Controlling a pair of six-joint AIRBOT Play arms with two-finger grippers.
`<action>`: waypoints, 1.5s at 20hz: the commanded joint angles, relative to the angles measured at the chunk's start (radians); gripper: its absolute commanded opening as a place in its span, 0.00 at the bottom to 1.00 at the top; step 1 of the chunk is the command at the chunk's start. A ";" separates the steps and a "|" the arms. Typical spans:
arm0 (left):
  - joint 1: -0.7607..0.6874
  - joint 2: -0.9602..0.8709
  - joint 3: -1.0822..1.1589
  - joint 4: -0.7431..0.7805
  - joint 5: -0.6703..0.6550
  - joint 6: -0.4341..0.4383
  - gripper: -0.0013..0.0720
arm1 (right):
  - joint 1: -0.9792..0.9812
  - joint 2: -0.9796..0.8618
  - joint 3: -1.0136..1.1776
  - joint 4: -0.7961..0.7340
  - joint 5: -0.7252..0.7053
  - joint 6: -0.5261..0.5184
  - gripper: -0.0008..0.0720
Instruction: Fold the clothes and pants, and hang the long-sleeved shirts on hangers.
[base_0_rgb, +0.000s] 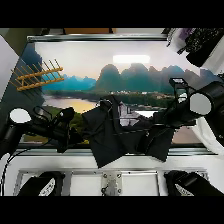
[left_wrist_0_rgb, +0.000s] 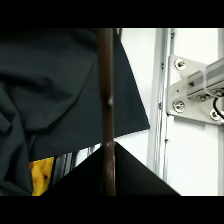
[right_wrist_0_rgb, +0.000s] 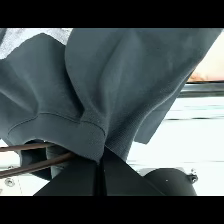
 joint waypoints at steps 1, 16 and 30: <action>-0.010 0.001 0.000 -0.005 0.024 -0.013 0.03 | 0.001 0.000 0.011 0.011 -0.001 -0.002 0.03; -0.010 -0.084 0.001 0.013 0.072 0.048 0.03 | 0.001 0.003 0.112 -0.008 0.073 -0.005 0.03; -0.010 -0.093 0.001 -0.076 0.076 0.085 0.03 | 0.001 0.002 0.115 -0.027 -0.092 -0.032 0.03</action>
